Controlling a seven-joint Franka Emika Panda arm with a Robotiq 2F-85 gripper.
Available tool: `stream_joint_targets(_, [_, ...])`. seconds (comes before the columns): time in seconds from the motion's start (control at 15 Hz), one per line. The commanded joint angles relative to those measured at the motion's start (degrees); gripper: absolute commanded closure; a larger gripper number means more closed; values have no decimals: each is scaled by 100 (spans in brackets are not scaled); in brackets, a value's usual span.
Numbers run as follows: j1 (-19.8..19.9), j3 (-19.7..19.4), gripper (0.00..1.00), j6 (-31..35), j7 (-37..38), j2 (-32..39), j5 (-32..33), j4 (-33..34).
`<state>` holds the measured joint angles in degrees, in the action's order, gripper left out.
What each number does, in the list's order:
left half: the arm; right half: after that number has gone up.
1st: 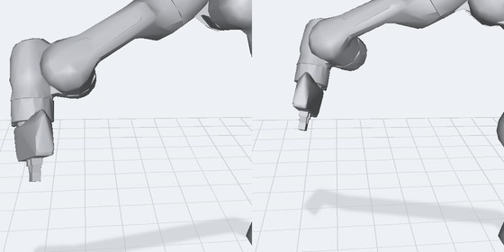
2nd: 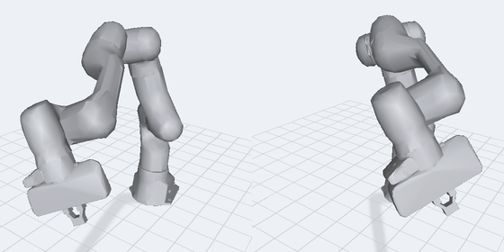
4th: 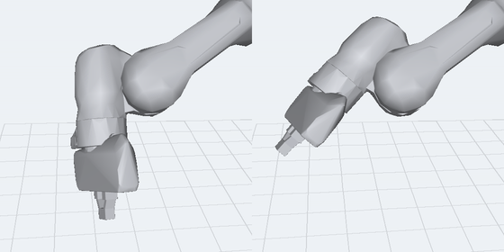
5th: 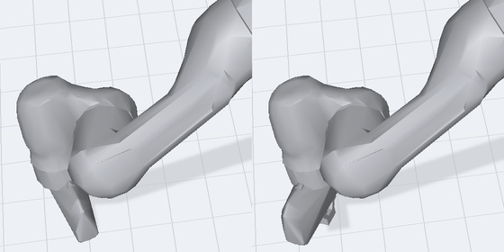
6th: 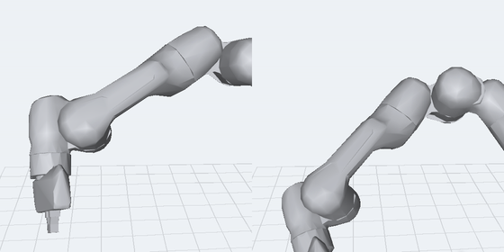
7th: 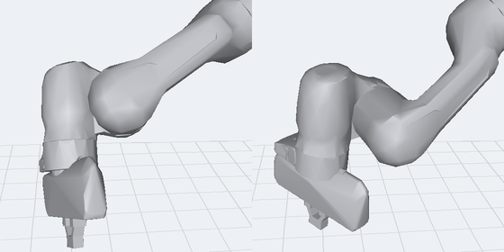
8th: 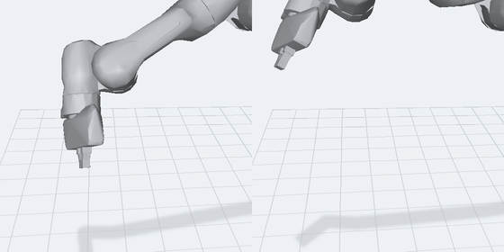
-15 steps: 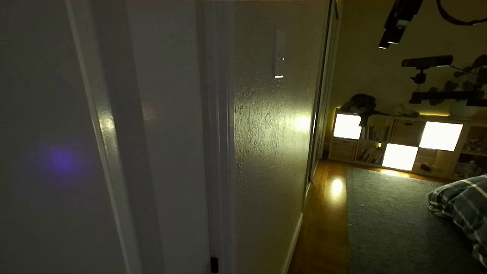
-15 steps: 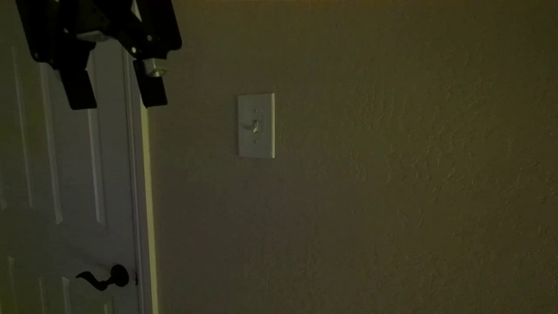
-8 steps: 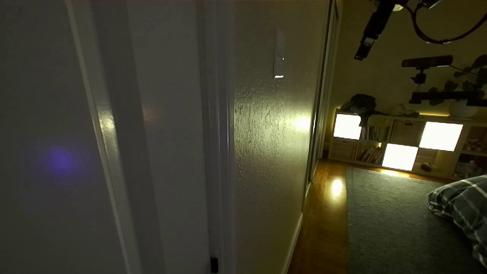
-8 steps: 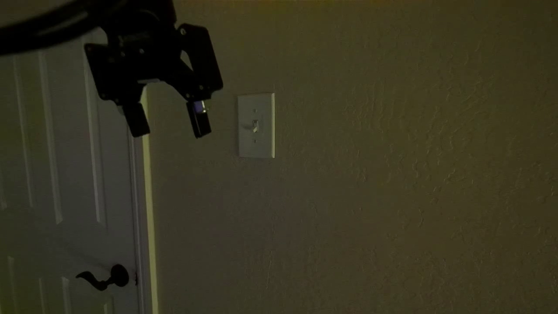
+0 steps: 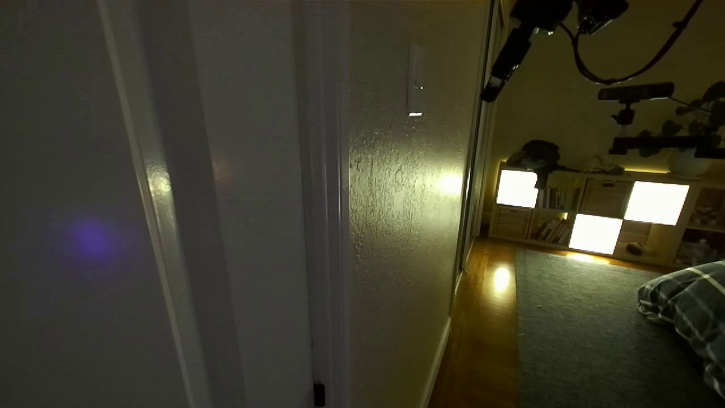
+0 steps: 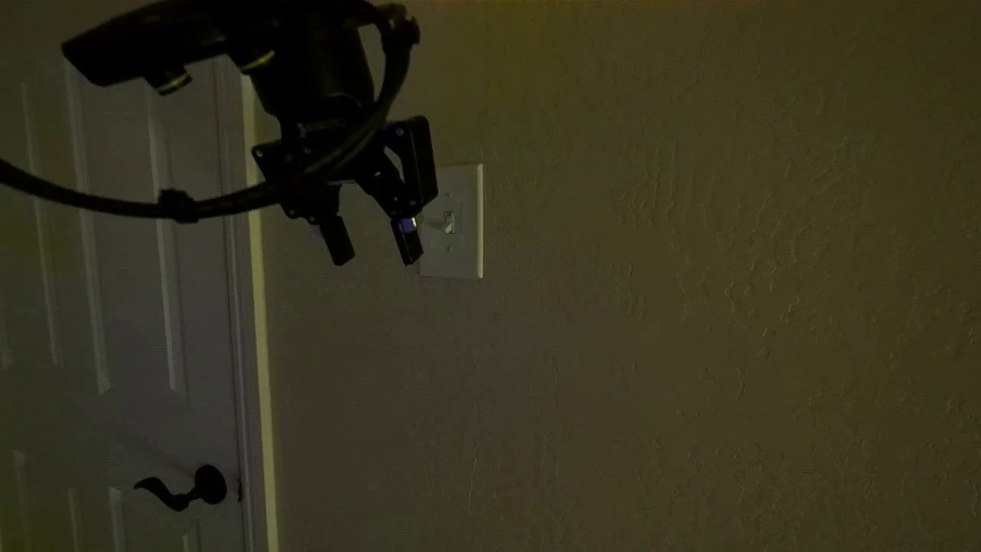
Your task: Switch on the light
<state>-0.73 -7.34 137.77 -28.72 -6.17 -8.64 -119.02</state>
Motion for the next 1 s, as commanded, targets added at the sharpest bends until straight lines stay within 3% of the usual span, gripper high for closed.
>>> stream_joint_targets(0.0, [52,84,59,297,-95,364,-240,376])
stream_joint_targets(0.33, [149,174,91,503,-196,802,-567,812])
stream_joint_targets(0.6, [243,287,97,620,-241,1064,-810,1086])
stream_joint_targets(0.93, [384,481,91,611,-356,1333,-1215,1349])
